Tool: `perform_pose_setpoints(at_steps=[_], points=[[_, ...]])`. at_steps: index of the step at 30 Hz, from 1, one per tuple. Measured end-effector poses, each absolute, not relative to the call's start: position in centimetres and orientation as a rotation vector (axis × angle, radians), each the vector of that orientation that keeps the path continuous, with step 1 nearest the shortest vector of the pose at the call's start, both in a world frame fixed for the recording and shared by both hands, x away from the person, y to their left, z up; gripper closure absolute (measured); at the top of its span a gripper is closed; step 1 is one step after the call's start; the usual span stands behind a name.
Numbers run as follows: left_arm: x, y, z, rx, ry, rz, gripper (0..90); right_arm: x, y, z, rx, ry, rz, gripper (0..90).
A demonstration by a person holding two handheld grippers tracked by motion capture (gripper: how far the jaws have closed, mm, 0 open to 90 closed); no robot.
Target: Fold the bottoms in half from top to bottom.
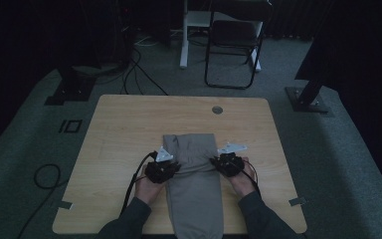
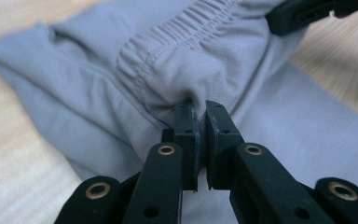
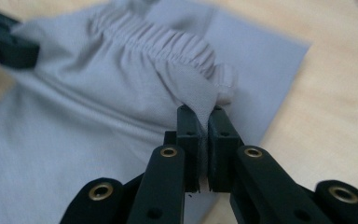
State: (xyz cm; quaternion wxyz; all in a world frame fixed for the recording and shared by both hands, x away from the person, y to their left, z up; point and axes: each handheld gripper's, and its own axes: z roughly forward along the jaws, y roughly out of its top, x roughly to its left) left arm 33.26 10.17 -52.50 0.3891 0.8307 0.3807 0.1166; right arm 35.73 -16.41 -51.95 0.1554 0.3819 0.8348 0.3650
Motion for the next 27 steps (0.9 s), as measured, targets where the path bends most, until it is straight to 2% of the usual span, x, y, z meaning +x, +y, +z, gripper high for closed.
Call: perform_pose_setpoints(at_steps=[4,17,27], points=[[33.1,10.0,-54.7,2.146,0.996,0.272,84.6,35.3,-16.0,-54.3,1.118,2.447,0.983,86.6],[32.4,11.5,-54.7,2.152,1.004,0.298,84.6,34.4,-14.9,-54.2,1.126,2.487,1.003,86.6],[34.1,13.5,-54.7,2.141,1.049,0.352,84.3,35.0,-13.0,-54.4,1.129,2.508,1.043,86.3]])
